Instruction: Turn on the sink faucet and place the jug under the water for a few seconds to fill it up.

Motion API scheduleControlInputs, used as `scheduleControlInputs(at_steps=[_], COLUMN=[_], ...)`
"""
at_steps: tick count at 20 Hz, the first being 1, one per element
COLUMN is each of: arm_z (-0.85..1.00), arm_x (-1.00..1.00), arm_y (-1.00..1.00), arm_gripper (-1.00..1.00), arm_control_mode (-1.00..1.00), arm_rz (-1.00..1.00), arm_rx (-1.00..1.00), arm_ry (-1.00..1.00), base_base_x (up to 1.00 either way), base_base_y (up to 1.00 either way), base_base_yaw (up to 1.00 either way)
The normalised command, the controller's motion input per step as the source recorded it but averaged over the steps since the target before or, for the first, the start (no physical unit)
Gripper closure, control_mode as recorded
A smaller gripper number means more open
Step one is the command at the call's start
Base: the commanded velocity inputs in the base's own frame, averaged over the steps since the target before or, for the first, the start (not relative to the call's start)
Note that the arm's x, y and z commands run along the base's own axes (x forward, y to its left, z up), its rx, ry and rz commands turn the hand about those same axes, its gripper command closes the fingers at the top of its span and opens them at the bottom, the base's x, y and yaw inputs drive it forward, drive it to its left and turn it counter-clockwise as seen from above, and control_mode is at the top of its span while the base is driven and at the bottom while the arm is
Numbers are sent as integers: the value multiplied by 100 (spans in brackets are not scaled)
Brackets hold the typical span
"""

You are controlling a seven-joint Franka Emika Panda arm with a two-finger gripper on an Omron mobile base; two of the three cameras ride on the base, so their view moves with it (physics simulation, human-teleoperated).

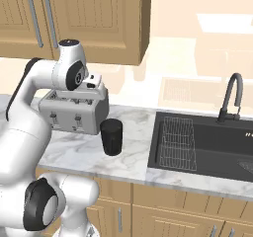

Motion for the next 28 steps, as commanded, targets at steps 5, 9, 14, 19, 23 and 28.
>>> scheduleControlInputs(at_steps=[5,9,14,19,23,28], arm_z=[0,0,0,0,0,0], arm_x=[-45,-70,-9,0,0,0], arm_y=[-5,0,0,0,0,0], arm_gripper=[-100,-100,-100,-100,-100,-100], arm_control_mode=[-100,-100,-100,-100,-100,-100], arm_rz=[0,-2,0,0,0,0], arm_rx=[0,0,0,0,0,0], arm_ry=[-22,-16,-1,0,0,0], base_base_x=[0,0,0,0,0,0], base_base_y=[0,0,0,0,0,0], base_base_yaw=[0,0,0,0,0,0])
